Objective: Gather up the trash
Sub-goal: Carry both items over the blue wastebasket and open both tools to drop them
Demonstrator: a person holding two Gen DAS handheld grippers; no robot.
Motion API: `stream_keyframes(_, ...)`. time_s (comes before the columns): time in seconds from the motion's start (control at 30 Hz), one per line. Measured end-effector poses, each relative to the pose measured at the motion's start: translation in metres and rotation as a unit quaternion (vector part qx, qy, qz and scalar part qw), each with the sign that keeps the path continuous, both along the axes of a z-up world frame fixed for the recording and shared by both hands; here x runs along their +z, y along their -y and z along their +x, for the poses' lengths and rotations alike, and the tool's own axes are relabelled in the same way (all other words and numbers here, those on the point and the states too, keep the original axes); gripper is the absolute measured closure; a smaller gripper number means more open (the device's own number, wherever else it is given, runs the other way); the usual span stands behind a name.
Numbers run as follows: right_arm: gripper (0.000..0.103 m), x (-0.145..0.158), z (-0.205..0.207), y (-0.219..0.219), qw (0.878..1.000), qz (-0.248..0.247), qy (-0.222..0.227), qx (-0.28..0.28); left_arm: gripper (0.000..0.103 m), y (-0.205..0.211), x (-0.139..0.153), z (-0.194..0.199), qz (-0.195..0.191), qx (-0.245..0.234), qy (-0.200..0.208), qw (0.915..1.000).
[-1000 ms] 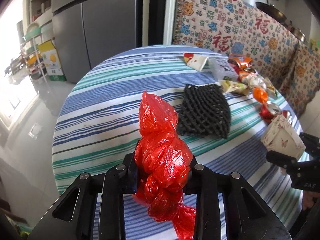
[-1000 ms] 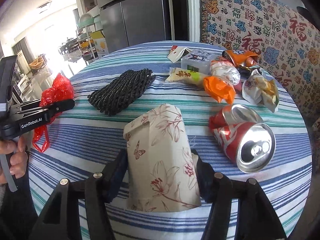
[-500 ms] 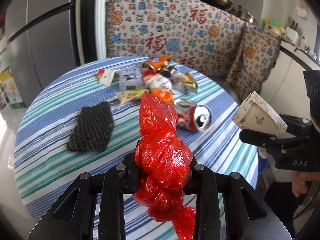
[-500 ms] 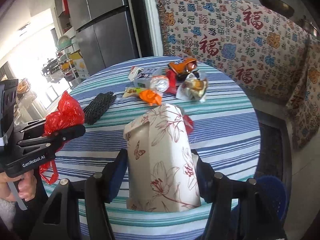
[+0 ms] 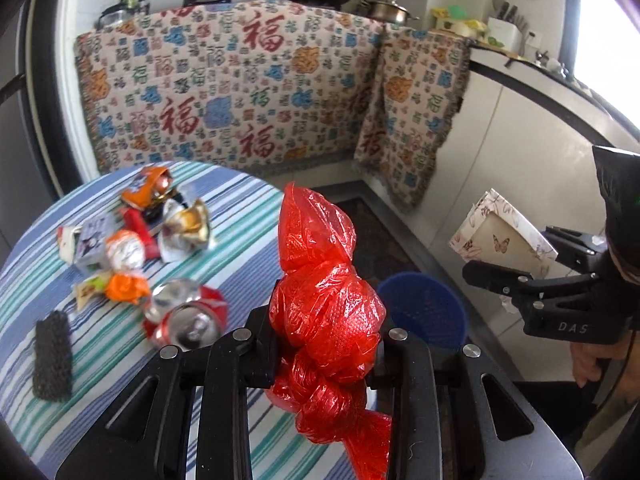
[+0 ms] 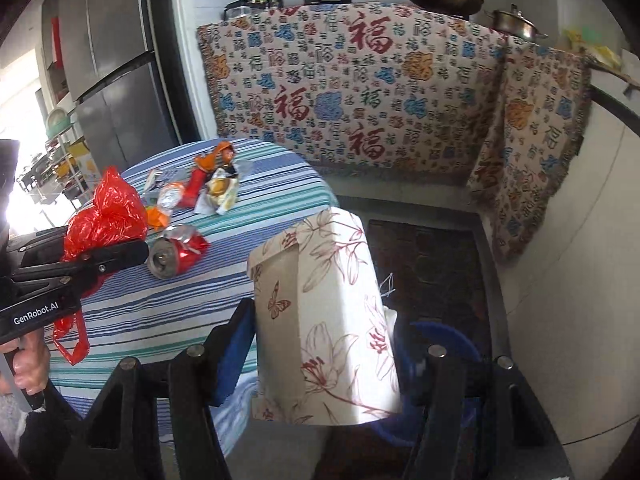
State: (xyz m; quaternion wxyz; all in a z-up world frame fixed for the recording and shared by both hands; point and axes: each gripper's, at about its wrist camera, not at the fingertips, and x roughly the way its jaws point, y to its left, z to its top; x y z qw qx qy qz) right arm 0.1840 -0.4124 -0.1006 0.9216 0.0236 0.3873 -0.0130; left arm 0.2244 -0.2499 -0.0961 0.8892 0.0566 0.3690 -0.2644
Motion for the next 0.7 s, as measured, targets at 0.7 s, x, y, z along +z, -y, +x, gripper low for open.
stream_keyframes(0.7, 0.038, -0.077, -0.001, 0.172, 0.99, 0.041, -0.042, -0.129, 0.073, 0.22, -0.052, 0.038, -0.004, -0.13, -0.061, 0.9897)
